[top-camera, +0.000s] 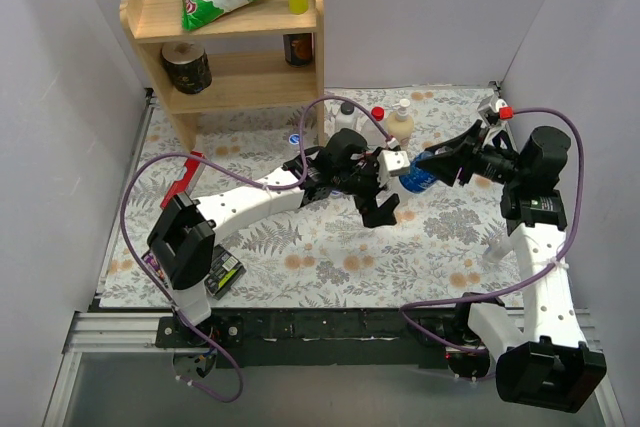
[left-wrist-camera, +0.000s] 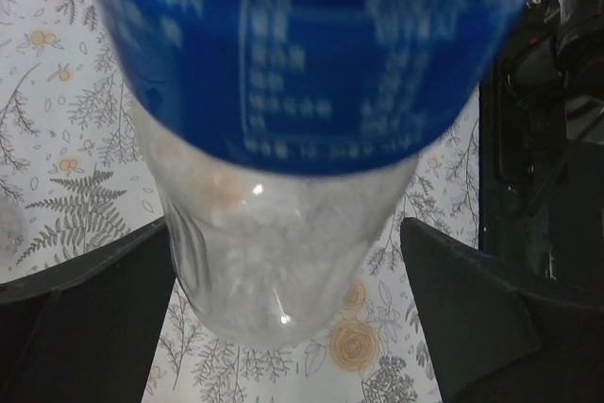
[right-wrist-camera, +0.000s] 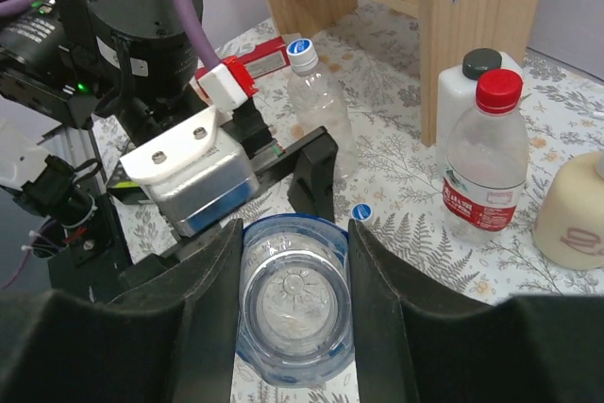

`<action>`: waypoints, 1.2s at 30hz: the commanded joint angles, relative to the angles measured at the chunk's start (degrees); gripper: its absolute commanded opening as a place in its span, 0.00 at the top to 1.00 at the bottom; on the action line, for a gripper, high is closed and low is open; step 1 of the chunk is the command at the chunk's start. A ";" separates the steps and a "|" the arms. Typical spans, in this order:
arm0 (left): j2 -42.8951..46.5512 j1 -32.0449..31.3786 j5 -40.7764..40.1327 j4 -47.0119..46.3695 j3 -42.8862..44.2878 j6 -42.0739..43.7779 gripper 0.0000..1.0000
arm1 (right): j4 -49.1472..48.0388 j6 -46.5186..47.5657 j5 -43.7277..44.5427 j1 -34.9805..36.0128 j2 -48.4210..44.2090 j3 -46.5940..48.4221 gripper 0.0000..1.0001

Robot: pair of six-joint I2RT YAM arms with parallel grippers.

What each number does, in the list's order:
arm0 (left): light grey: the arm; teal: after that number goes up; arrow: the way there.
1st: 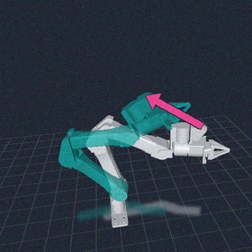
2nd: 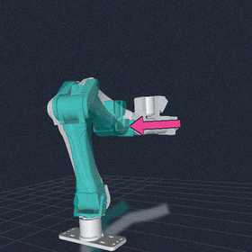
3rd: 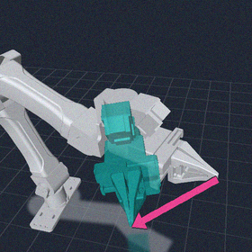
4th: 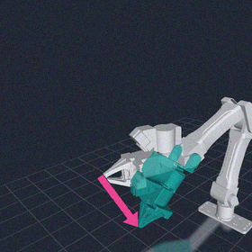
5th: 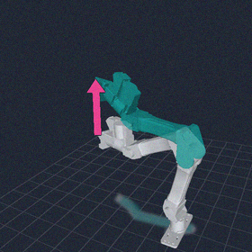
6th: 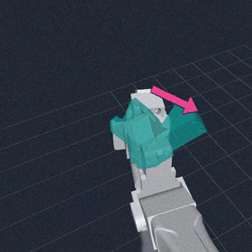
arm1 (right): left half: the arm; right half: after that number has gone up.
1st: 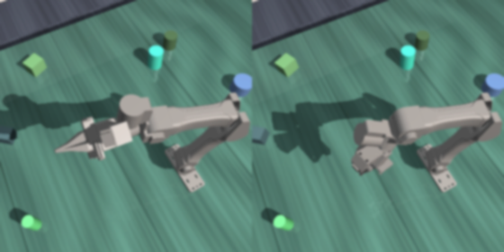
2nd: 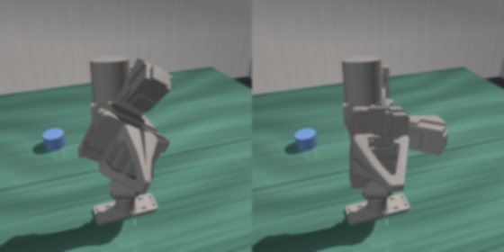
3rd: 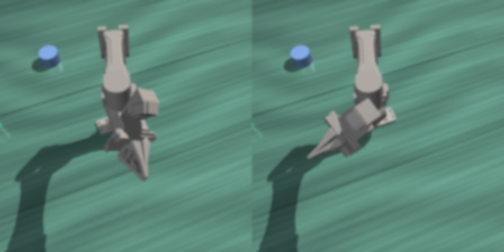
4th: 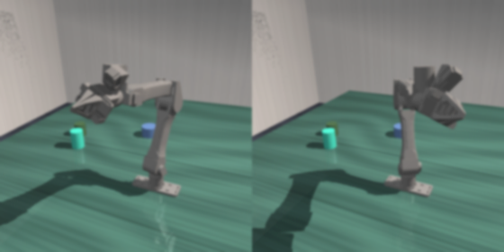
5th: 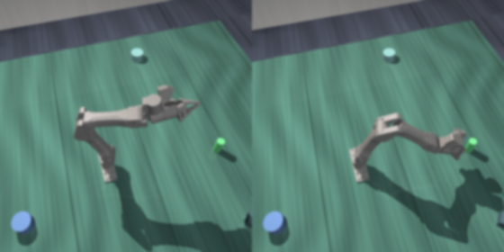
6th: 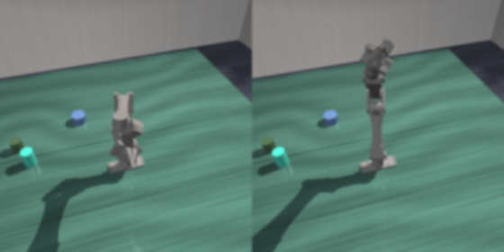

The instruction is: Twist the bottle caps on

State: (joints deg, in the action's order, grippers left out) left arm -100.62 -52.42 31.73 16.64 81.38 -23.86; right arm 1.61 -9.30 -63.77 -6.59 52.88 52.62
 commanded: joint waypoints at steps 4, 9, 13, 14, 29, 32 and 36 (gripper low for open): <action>-0.28 -0.66 -2.11 -7.94 3.96 -3.74 0.02 | -5.30 -4.85 0.40 1.40 0.55 1.61 0.86; -1.07 -0.66 2.11 -7.33 4.49 -2.87 0.10 | -5.91 -5.20 1.36 1.84 1.34 1.61 0.87; -1.42 -0.66 3.34 -7.85 4.74 -2.87 0.14 | -5.21 -5.11 1.63 2.02 2.14 1.43 0.87; -1.77 -0.66 3.60 -7.77 5.01 -2.51 0.17 | -5.21 -5.11 1.80 2.19 2.22 1.35 0.87; -1.69 1.62 6.24 -6.89 3.79 -3.48 0.55 | 0.15 -0.10 1.54 5.80 4.77 6.97 0.77; 0.15 2.76 6.51 -6.80 1.59 -3.57 0.58 | 0.06 -0.10 0.14 6.15 5.30 8.28 0.61; 3.84 5.13 6.86 -5.93 -1.57 -3.92 0.70 | -0.12 -0.10 -0.57 6.06 6.00 13.46 0.14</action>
State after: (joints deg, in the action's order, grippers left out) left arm -102.67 -50.59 37.10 7.64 83.07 -27.79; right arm 3.95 -9.63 -62.02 -0.12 59.05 57.89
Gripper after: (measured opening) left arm 0.557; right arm 0.724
